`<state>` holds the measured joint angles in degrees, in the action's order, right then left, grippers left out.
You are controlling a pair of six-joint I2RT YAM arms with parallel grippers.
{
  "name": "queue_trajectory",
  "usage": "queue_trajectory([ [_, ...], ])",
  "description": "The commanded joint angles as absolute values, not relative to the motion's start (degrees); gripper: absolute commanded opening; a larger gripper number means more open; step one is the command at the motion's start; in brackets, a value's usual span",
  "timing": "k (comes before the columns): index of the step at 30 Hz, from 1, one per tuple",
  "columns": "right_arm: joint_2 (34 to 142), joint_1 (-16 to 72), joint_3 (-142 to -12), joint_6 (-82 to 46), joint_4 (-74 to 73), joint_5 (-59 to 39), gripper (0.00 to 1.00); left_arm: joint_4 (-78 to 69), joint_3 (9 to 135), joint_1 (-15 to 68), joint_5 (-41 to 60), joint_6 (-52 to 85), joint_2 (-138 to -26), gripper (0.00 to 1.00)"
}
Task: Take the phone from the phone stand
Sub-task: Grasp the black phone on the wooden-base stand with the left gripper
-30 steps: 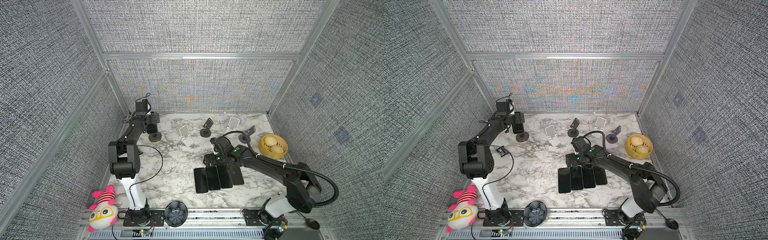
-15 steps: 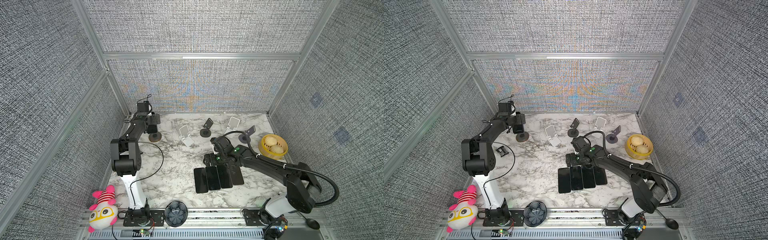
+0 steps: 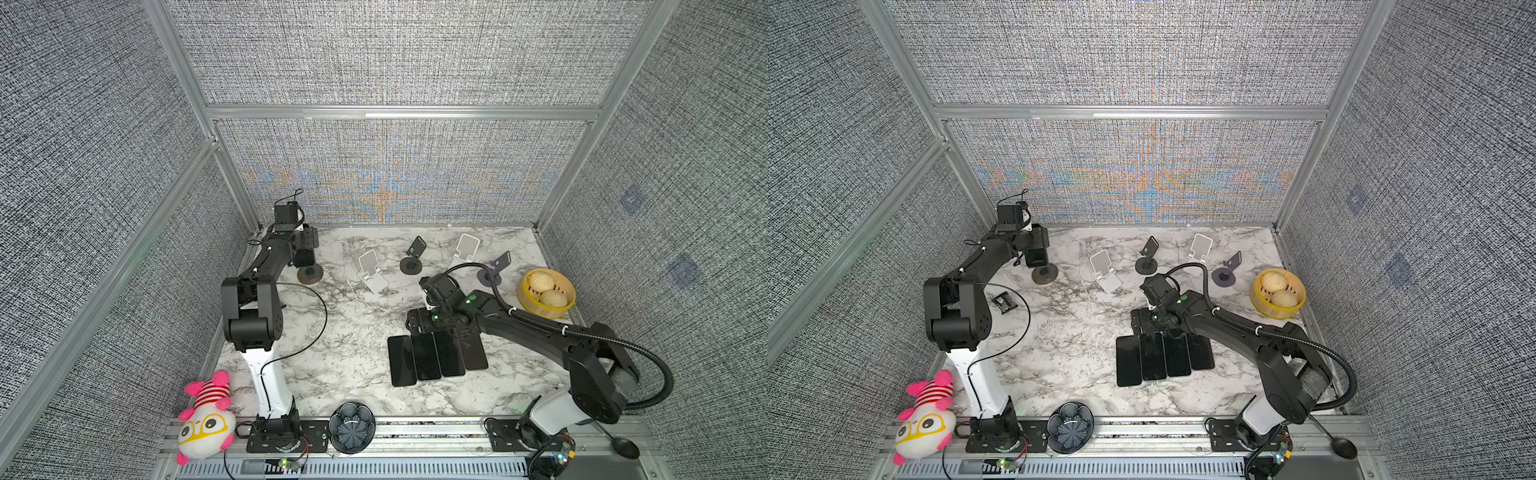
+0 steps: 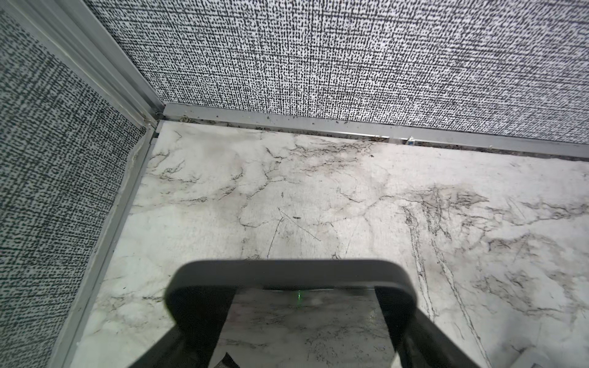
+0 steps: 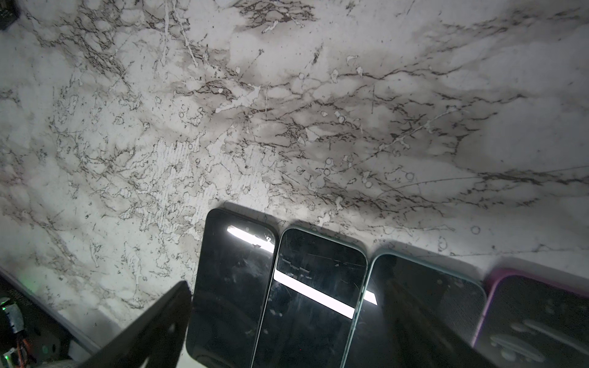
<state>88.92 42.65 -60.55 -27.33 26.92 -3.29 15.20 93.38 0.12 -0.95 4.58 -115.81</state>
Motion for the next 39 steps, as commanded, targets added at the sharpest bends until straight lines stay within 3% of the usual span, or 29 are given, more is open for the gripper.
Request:
queue_trajectory([
  [1,89.03,42.82,-61.04,-27.51,27.69,-3.04,0.94,14.95,93.81,0.0,-1.24,4.66,-115.47,0.85],
  [9,88.67,42.93,-60.95,-27.58,27.96,-2.75,0.94,15.97,94.64,0.0,-1.73,4.65,-115.58,0.76],
  [39,87.4,43.1,-60.83,-27.59,28.48,-1.82,0.93,23.57,96.05,0.0,-3.02,6.24,-108.66,0.69],
])
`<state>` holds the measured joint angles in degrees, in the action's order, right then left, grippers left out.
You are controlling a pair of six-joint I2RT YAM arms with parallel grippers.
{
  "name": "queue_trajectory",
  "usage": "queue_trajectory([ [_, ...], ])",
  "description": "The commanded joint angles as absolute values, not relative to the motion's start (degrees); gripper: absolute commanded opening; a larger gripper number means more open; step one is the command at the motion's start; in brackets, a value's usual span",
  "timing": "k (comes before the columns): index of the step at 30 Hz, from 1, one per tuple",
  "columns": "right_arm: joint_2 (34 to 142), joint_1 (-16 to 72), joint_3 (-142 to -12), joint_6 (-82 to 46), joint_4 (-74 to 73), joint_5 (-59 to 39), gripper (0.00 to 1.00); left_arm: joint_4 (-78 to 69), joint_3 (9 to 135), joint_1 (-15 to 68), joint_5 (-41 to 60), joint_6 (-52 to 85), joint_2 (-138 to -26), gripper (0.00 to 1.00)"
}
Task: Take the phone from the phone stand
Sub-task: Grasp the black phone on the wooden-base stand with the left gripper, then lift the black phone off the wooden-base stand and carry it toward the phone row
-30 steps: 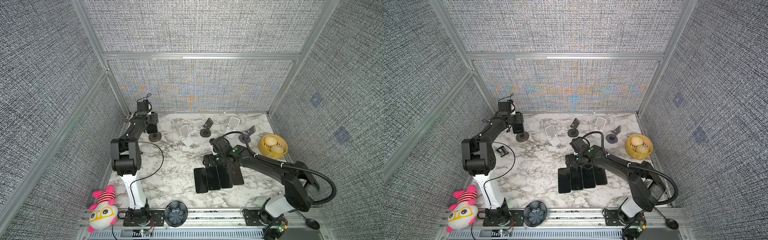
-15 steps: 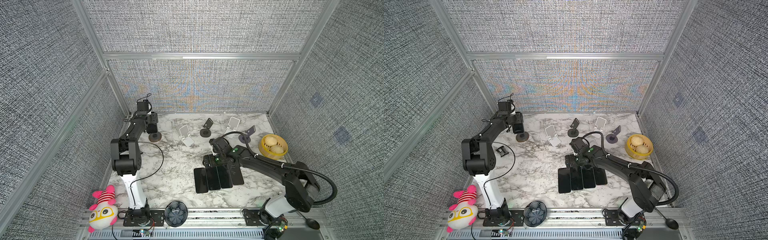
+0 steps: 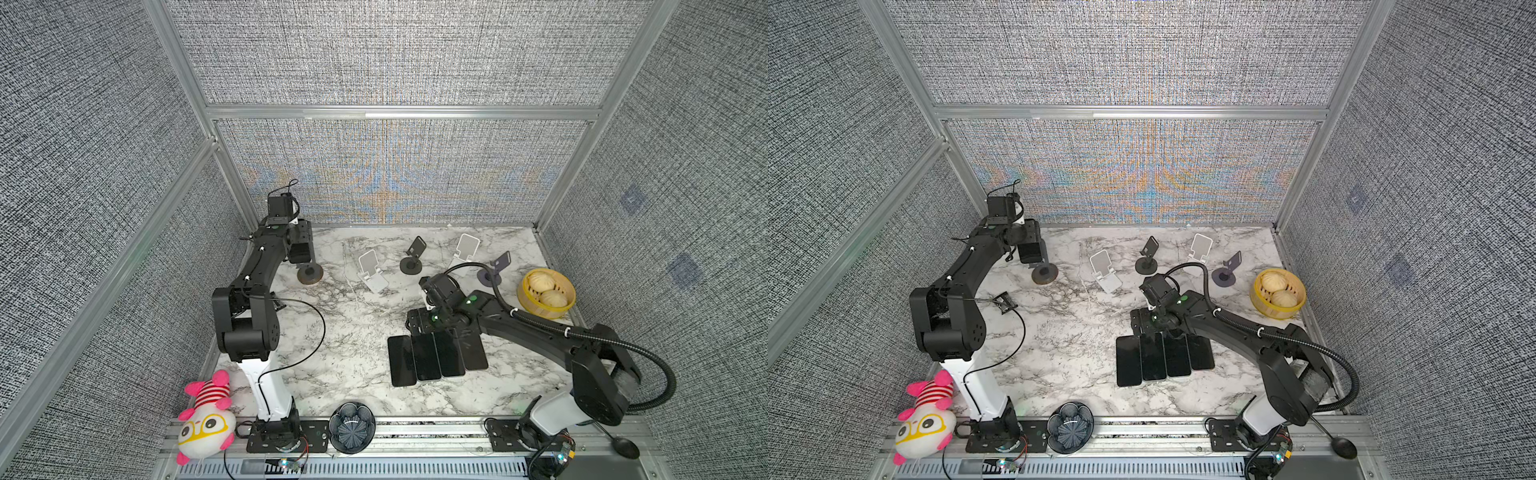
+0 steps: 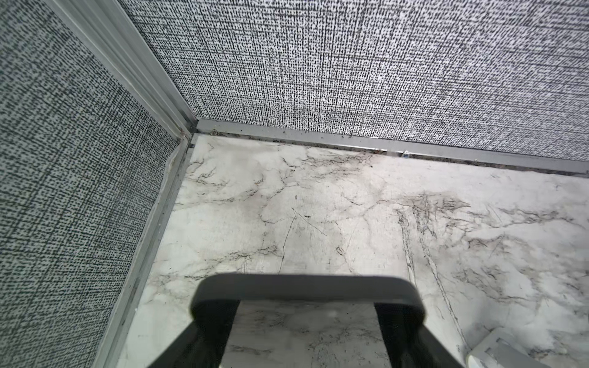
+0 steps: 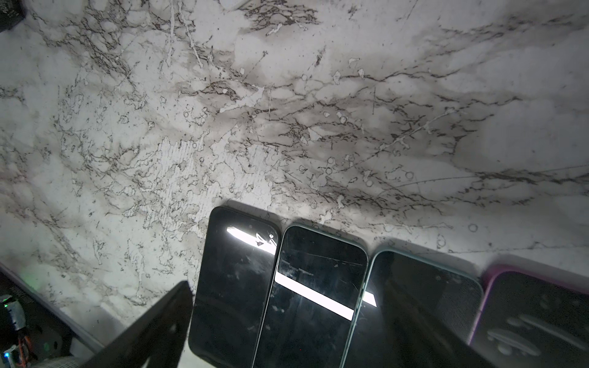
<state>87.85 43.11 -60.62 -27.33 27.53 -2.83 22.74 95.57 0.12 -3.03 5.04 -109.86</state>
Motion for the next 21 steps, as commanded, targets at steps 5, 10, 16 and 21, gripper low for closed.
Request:
queue_trajectory([
  [5,86.44,43.14,-60.48,-27.77,29.15,-0.9,0.94,24.78,95.4,0.03,0.08,7.02,-107.12,0.67],
  [10,85.15,42.89,-59.9,-27.7,30.18,0.34,0.93,26.66,93.47,0.21,4.07,9.6,-104.38,0.62],
  [16,83.95,41.66,-59.22,-27.59,31.38,1.45,0.93,29.78,86.37,2.67,2.09,17.44,-97.36,0.55],
  [21,83.76,40.44,-59.15,-27.38,32.48,1.67,0.94,33.32,79.46,7.0,2.32,20.71,-90.51,0.51],
])
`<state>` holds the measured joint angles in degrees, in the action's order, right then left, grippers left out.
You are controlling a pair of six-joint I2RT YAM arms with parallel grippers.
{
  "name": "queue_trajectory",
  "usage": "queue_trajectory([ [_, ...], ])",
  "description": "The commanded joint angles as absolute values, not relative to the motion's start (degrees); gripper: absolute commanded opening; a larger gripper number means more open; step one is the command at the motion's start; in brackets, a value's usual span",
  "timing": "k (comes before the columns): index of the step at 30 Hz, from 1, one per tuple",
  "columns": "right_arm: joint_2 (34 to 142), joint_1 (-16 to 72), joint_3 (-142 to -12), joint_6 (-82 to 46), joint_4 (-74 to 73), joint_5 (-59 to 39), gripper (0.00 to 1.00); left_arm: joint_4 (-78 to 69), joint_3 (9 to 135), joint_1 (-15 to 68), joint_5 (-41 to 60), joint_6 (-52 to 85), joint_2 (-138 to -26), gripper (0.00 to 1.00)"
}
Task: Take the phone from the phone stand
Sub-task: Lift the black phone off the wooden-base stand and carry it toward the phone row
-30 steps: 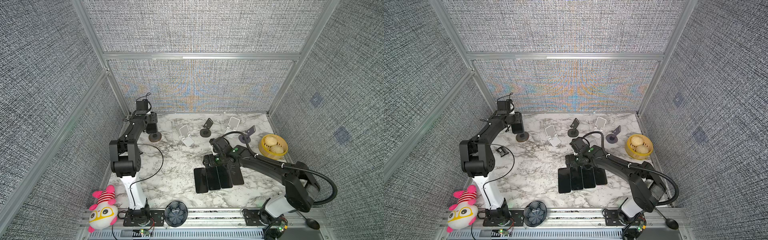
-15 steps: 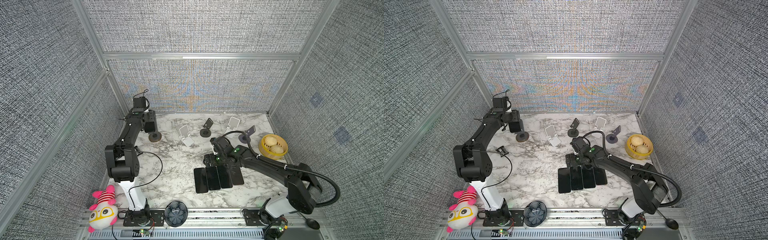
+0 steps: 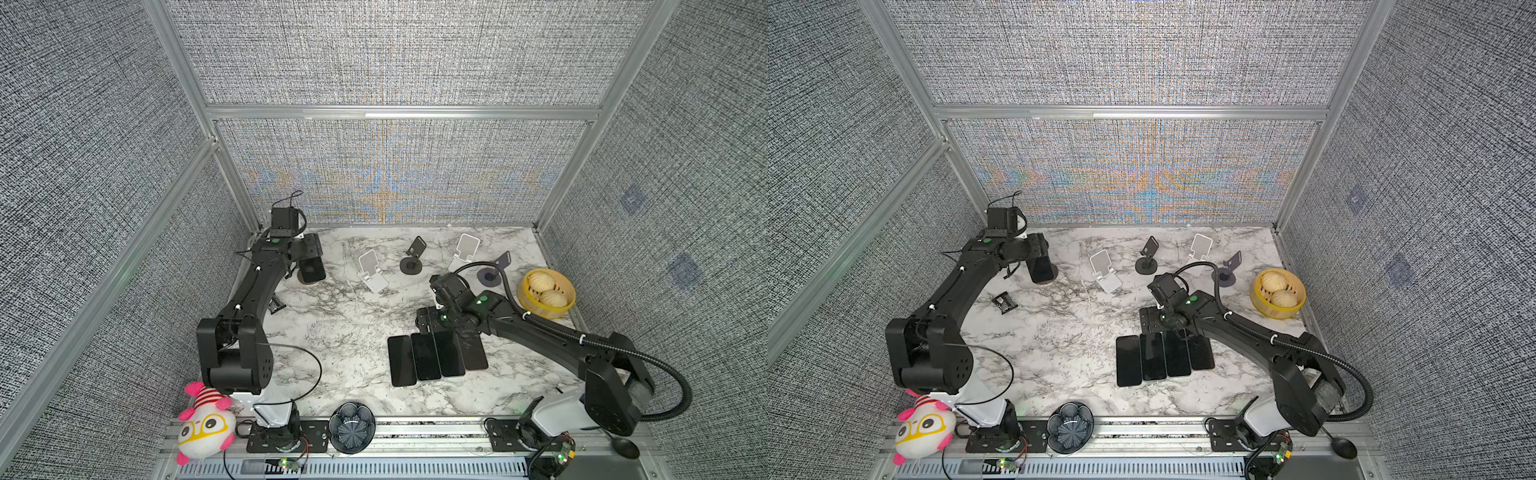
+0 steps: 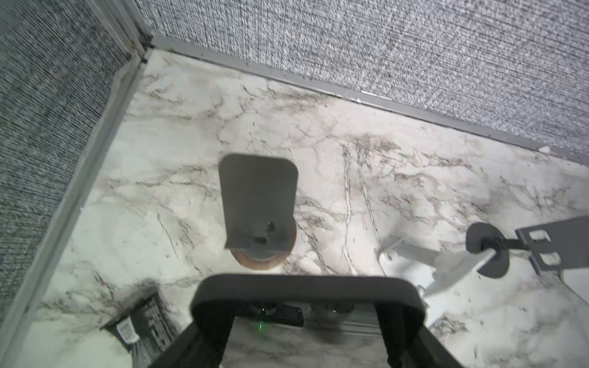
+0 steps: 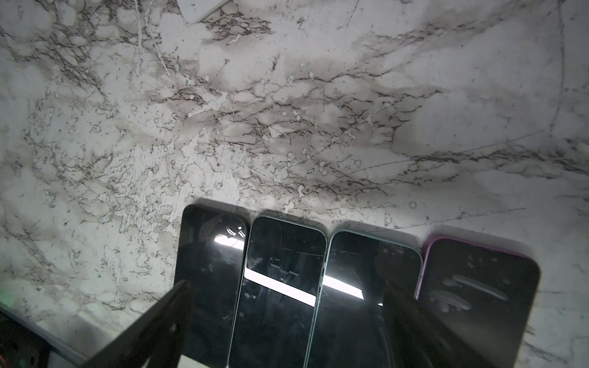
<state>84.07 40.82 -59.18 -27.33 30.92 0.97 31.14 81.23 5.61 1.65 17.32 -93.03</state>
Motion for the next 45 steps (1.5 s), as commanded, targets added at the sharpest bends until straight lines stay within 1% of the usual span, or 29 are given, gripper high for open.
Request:
queue_trajectory([
  [1,83.63,40.11,-59.15,-27.4,32.76,1.63,0.93,34.28,78.39,7.68,2.73,21.53,-89.42,0.5],
  [5,82.89,39.04,-58.65,-27.07,33.31,1.84,0.93,38.31,73.58,10.83,5.22,24.45,-84.48,0.47],
  [7,82.53,38.5,-58.28,-26.74,33.31,1.93,0.93,40.03,71.11,13.21,5.77,26.56,-82.61,0.47],
  [13,81.11,37.27,-57.44,-26.17,34.03,2.11,0.93,42.54,64.87,22.2,5.89,34.36,-79.76,0.45],
  [16,80.47,36.89,-57.43,-26.19,34.86,2.28,0.93,43.41,64.21,26.82,6.1,37.27,-81.75,0.44],
  [20,79.0,36.81,-55.11,-26.43,35.43,2.77,0.94,43.54,63.62,30.76,6.77,41.59,-85.96,0.4],
  [22,78.37,36.83,-54.71,-26.56,35.87,3.03,0.94,42.96,63.5,33.13,8.02,42.93,-88.04,0.4],
  [30,76.52,36.57,-53.52,-26.63,36.8,4.3,0.93,45.21,63.52,39.79,7.31,46.49,-92.77,0.39],
  [39,77.18,36.47,-53.53,-26.35,36.74,4.31,0.93,45.07,60.82,44.08,4.7,52.12,-95.18,0.39],
  [45,77.49,36.44,-53.29,-26.45,36.51,4.22,0.93,42.04,59.62,45.02,3.49,55.05,-96.68,0.39],
])
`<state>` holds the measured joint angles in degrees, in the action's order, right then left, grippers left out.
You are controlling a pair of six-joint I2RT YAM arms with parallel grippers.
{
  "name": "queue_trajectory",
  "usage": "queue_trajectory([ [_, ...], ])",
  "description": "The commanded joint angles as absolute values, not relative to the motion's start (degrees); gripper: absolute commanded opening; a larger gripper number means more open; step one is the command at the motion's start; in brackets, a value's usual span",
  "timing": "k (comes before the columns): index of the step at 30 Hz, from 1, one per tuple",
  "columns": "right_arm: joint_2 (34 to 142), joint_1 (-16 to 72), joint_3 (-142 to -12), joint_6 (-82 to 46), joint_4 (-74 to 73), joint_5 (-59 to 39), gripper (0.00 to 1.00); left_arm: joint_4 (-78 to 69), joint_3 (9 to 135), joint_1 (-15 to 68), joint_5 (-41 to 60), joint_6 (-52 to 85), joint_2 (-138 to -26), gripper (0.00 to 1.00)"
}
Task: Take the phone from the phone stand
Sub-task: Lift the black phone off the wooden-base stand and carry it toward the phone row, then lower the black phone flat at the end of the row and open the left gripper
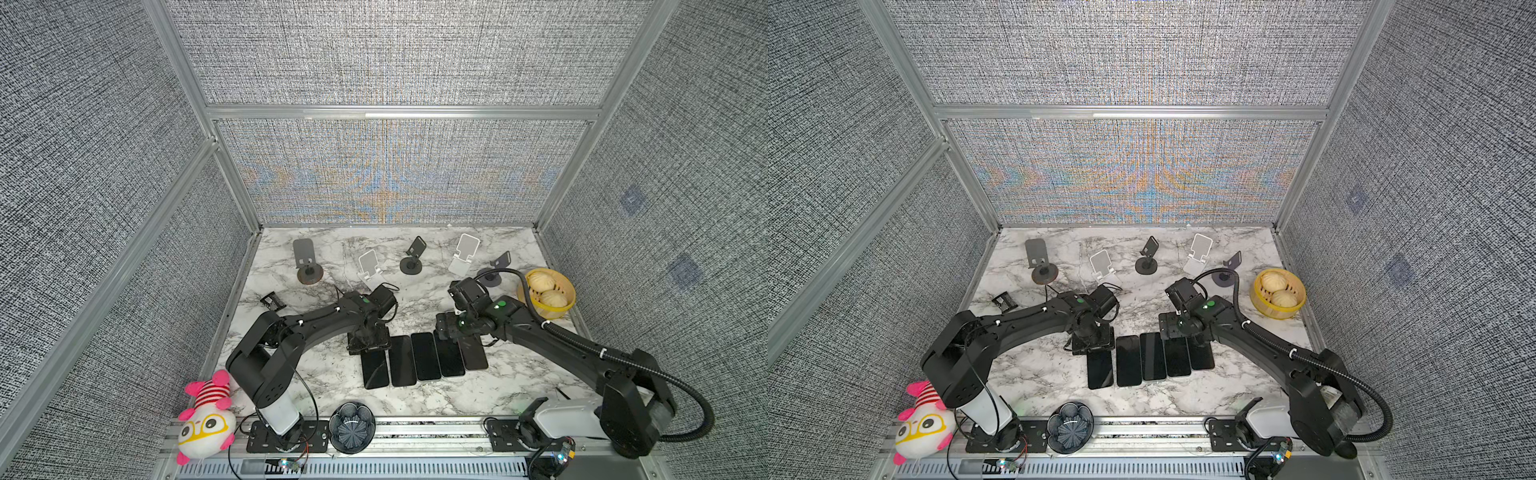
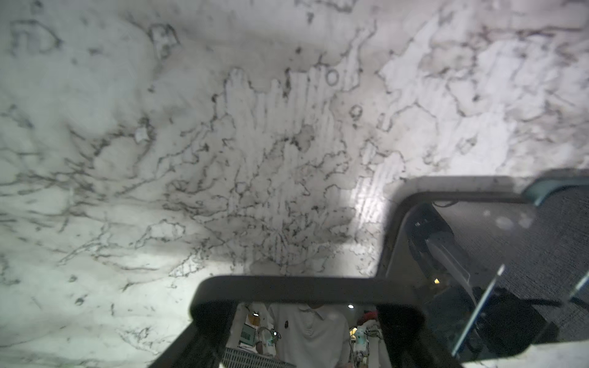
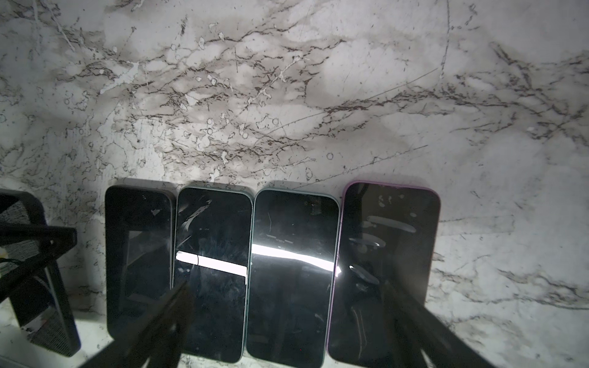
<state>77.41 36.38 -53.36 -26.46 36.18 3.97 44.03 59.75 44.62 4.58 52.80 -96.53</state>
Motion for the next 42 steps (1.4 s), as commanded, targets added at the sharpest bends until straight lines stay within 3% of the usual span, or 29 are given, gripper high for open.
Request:
queue_trajectory([
  [1,77.39,36.36,-53.27,-26.53,36.65,4.28,0.93,42.01,59.59,45.01,3.18,55.12,-96.78,0.39],
  [16,77.09,36.39,-52.87,-26.61,36.45,4.31,0.93,40.28,58.51,45.52,2.87,54.16,-99.17,0.5],
  [23,77.51,36.33,-52.68,-26.81,36.26,4.13,0.93,40.35,58.73,46.05,2.62,52.5,-99.6,0.73],
  [31,77.61,36.35,-52.82,-26.87,36.28,4.04,0.93,40.18,59.03,46.32,2.99,51.76,-99.83,0.85],
  [42,76.82,36.36,-52.59,-27.25,36.48,4.31,0.93,39.48,57.85,46.93,2.14,52.47,-96.07,0.85],
])
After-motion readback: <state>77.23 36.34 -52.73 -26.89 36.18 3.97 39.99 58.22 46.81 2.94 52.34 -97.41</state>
